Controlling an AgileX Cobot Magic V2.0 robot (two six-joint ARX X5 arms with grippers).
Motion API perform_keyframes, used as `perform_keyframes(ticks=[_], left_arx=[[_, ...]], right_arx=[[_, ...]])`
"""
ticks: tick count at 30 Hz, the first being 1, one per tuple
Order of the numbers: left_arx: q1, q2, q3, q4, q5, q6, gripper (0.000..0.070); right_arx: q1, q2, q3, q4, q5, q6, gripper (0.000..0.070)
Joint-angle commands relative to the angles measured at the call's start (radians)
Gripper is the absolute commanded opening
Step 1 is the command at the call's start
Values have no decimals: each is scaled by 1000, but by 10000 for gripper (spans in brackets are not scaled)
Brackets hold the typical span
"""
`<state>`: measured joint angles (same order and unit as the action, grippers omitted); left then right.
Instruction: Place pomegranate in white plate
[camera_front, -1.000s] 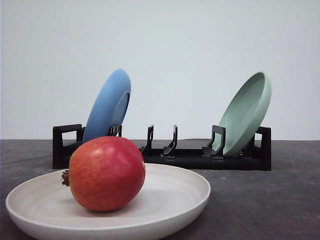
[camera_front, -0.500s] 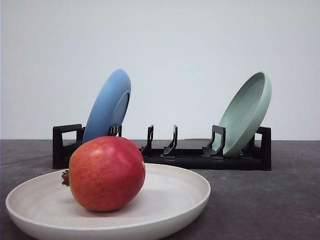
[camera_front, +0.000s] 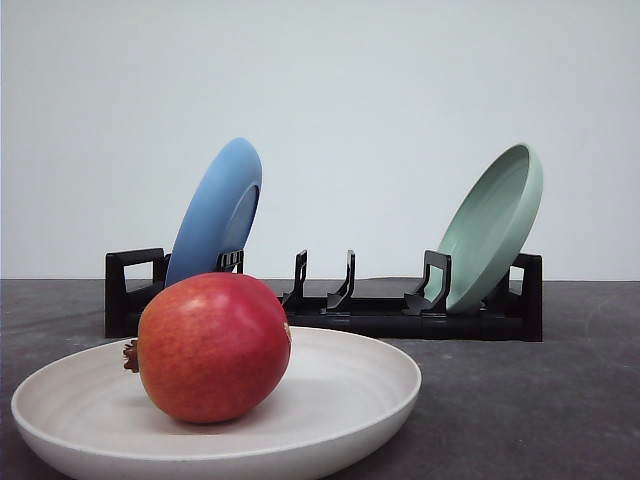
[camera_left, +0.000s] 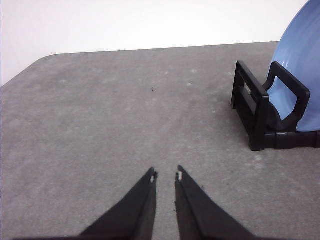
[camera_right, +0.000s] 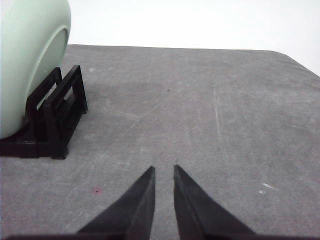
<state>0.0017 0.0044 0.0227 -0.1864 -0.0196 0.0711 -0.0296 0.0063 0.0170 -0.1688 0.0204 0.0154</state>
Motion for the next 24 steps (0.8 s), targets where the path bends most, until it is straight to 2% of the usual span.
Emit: perform_keyframes(ticks=[1,24], left_arx=[[-2,-2,-11,-1,5,14,57],[-2,-2,-11,-1,5,14,57]], right_arx=[[-1,-3,-5,12,0,14,65],[-1,-3,-5,12,0,14,65]])
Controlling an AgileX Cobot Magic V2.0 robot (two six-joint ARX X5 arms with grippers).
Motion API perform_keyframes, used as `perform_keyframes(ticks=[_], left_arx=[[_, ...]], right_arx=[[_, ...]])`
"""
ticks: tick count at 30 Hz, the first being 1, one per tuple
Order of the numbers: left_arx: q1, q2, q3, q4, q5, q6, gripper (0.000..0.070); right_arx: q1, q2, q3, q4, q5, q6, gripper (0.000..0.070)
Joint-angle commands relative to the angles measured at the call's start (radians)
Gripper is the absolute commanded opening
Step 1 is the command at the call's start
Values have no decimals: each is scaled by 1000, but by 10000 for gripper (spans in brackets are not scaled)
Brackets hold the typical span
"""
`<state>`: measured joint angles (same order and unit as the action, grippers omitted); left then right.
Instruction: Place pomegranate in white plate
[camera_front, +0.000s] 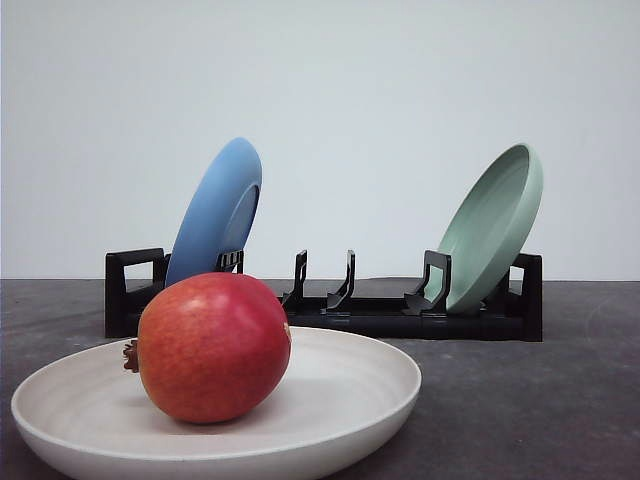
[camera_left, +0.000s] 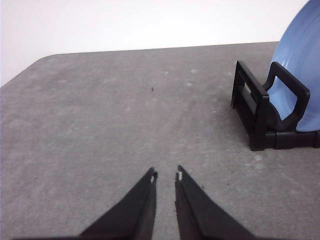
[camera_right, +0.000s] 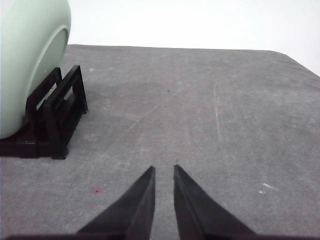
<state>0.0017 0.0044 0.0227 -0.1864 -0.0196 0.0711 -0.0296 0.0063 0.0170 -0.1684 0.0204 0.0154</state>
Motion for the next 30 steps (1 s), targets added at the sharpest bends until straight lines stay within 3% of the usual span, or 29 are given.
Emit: perform_keyframes(ticks=[1,30], left_arx=[[-2,-2,-11,-1,5,14,57],[-2,-2,-11,-1,5,14,57]], right_arx=[[-1,-3,-5,11,0,14,65],[-1,-3,-5,11,0,14,65]])
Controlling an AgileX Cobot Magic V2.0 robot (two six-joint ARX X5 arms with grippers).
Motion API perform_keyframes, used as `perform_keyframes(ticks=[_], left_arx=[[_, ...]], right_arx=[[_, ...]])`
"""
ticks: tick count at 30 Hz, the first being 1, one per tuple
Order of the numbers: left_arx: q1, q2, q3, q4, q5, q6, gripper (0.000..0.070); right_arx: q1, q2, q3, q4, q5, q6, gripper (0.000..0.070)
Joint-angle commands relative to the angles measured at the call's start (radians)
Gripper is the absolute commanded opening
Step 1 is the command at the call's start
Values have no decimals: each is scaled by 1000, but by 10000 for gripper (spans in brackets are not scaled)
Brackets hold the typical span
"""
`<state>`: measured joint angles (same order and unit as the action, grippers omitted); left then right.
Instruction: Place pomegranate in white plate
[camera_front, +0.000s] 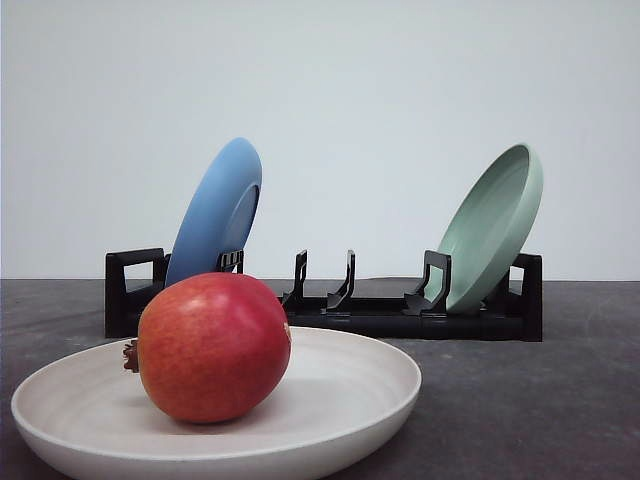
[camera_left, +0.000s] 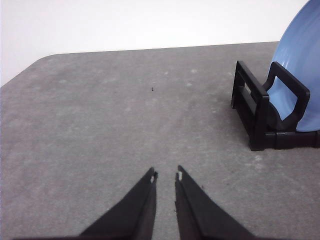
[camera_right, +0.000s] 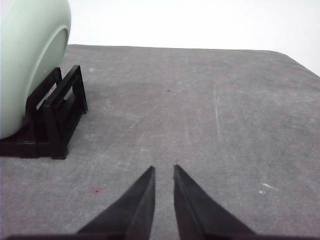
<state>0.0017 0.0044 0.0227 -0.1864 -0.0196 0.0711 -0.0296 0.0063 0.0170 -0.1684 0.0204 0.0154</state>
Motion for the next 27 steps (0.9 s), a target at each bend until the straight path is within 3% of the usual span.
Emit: perform_keyframes(ticks=[1,27], left_arx=[[-2,-2,-11,-1,5,14,57],[-2,-2,-11,-1,5,14,57]], right_arx=[[-1,-3,-5,11,0,14,65],[-1,-3,-5,11,0,14,65]])
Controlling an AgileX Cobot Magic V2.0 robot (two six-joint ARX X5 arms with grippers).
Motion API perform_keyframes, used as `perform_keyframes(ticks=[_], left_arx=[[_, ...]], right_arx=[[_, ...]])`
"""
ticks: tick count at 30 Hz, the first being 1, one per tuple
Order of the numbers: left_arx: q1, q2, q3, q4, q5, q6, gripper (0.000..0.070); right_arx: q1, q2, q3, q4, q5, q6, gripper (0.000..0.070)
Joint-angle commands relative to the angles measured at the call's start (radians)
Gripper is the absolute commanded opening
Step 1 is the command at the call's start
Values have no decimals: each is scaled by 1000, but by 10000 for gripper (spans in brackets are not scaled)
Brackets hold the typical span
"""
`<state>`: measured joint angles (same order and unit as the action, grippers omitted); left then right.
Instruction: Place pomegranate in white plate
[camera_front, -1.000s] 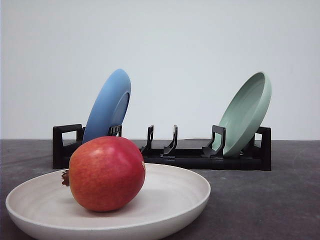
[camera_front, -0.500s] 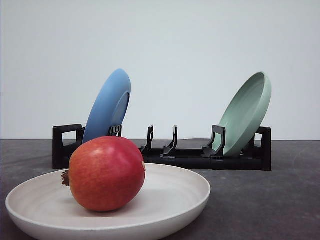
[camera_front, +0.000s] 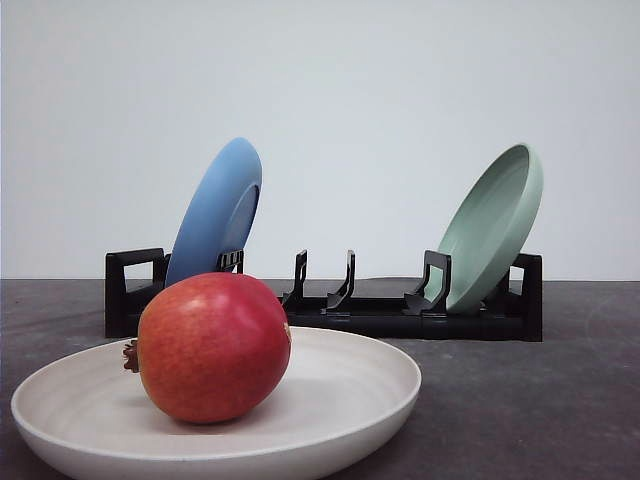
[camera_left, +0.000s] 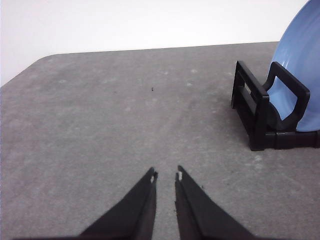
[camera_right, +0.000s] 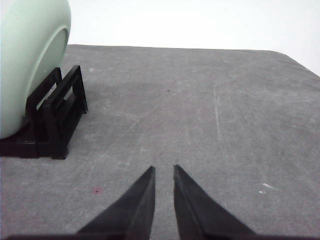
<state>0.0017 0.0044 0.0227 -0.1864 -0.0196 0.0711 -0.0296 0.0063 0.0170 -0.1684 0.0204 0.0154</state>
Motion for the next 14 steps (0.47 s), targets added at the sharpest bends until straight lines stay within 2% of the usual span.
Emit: perform_keyframes(ticks=[1,14], left_arx=[[-2,-2,-11,-1,5,14,57],[-2,-2,-11,-1,5,14,57]], right_arx=[[-1,-3,-5,11,0,14,65],[-1,-3,-5,11,0,14,65]])
